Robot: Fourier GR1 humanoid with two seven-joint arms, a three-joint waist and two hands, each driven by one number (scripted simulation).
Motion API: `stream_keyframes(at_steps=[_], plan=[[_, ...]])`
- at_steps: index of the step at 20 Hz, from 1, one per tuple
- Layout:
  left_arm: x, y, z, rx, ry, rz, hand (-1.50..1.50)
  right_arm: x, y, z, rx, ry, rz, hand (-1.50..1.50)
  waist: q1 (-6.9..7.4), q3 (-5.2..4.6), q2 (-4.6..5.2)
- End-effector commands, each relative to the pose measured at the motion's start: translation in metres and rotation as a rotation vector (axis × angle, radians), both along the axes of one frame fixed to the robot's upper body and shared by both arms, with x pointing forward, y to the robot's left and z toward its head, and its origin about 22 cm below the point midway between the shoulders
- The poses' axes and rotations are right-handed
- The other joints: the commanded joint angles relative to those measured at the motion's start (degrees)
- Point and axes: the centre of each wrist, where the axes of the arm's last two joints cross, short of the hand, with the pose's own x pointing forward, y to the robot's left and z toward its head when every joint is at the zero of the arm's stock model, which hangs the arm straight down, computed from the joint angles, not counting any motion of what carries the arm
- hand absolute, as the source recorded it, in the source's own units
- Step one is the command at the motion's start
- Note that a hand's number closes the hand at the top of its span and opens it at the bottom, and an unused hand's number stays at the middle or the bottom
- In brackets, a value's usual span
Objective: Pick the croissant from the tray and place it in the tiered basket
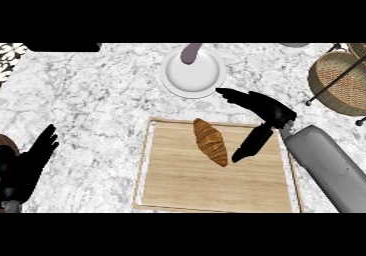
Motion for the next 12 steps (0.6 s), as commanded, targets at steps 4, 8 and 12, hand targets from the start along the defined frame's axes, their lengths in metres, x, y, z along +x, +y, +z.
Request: stream_keyframes(at_steps=[4, 8, 12], plan=[[0.004, 0.008, -0.003, 0.008, 0.016, 0.009, 0.0, 0.021, 0.037, 0.034, -0.098, 0.13, 0.08, -1.5, -0.46, 0.01, 0.01], [0.0, 0.004, -0.002, -0.009, -0.001, 0.003, 0.0, 0.02, 0.027, 0.027, -0.193, 0.181, 0.116, -1.5, -0.61, 0.02, -0.05], [-0.001, 0.007, -0.002, -0.003, 0.017, 0.001, 0.0, 0.021, 0.031, 0.016, -0.278, 0.199, 0.088, -1.5, -0.44, 0.03, -0.01]])
